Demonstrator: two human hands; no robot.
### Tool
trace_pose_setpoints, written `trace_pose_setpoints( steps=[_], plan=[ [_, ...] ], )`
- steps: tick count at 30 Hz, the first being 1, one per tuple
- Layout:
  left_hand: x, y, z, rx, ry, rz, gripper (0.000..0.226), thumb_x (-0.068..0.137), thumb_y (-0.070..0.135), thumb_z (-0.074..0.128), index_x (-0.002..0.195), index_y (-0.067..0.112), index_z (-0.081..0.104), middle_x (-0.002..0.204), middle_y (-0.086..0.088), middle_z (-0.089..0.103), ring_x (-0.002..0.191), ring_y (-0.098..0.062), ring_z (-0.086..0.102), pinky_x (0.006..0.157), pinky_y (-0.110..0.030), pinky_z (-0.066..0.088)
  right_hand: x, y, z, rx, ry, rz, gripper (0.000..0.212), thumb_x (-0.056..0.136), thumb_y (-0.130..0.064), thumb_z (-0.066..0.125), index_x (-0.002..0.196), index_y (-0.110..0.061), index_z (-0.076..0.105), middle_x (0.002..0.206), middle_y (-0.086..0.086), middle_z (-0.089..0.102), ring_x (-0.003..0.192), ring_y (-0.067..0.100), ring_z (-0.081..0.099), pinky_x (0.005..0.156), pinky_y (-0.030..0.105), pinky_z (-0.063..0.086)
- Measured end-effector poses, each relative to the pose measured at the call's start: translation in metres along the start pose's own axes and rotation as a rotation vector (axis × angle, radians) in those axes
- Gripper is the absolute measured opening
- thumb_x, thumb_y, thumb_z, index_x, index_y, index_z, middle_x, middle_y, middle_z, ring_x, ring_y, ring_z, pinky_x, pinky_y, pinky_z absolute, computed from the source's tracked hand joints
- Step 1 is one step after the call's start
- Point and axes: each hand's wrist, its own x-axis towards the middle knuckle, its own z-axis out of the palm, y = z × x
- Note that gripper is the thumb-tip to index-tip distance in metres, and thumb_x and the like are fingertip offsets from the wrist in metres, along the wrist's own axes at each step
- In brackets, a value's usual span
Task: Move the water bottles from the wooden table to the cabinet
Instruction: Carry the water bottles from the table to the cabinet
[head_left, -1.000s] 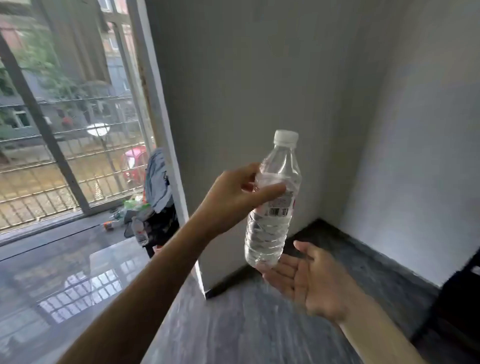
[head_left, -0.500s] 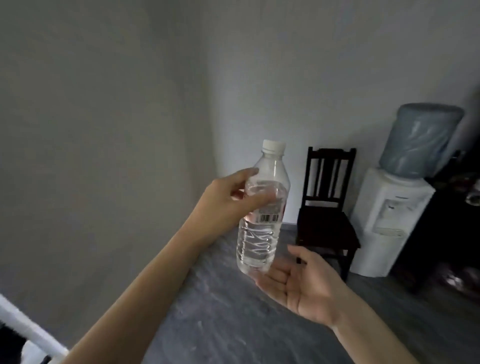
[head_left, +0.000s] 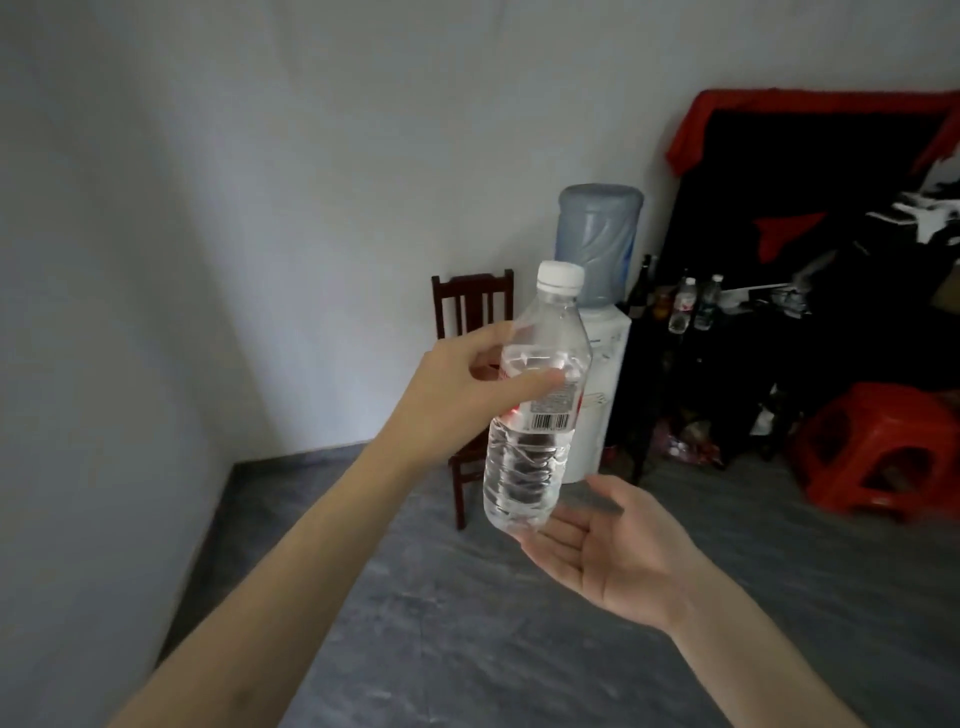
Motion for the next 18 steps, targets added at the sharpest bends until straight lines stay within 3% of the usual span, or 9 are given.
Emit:
trace_pose_setpoints(
  steps=[3,8,11,14,18],
  plan=[
    [0.016,0.001,0.025,0.015,-0.029,0.0,0.049,0.084,0.045,0.082,0.129,0.035,0.069,0.108,0.015,0.078,0.099,-0.004,0.074,0.087,-0.026,0.058,-0.014,-0.013,-0.017,0.027,0.025,-0.034,0.061,0.098,-0.041,0.047,0.133,0.01,0.051,0.128,0.031,0.062,0.117,0.041,0.064,0.098,0.044,0.05],
    [0.038,0.008,0.072,0.034,-0.053,0.026,0.065,0.074,0.059,0.08,0.133,0.034,0.066,0.113,0.012,0.077,0.105,-0.007,0.073,0.095,-0.033,0.058,-0.039,-0.039,-0.051,0.086,0.039,-0.086,0.063,0.1,-0.042,0.043,0.132,0.012,0.05,0.127,0.033,0.062,0.116,0.042,0.064,0.097,0.045,0.05],
    [0.049,0.015,0.102,0.02,-0.053,0.043,0.068,0.073,0.059,0.079,0.134,0.033,0.066,0.118,0.01,0.076,0.11,-0.006,0.071,0.095,-0.028,0.058,-0.053,-0.056,-0.073,0.093,0.036,-0.099,0.065,0.1,-0.042,0.041,0.13,0.014,0.052,0.128,0.033,0.061,0.118,0.042,0.063,0.101,0.044,0.048],
    [0.061,0.023,0.132,-0.006,-0.06,0.065,0.072,0.07,0.061,0.077,0.134,0.031,0.067,0.118,0.01,0.075,0.107,-0.003,0.071,0.082,-0.013,0.056,-0.065,-0.074,-0.096,0.117,0.039,-0.11,0.064,0.1,-0.042,0.042,0.132,0.014,0.05,0.129,0.034,0.06,0.119,0.043,0.062,0.105,0.045,0.046],
    [0.077,0.023,0.166,0.001,-0.078,0.07,0.075,0.067,0.064,0.075,0.133,0.032,0.067,0.116,0.011,0.076,0.102,-0.003,0.073,0.084,-0.013,0.056,-0.074,-0.096,-0.124,0.109,0.051,-0.11,0.065,0.1,-0.042,0.04,0.133,0.013,0.049,0.128,0.034,0.061,0.118,0.043,0.063,0.105,0.045,0.045]
  ],
)
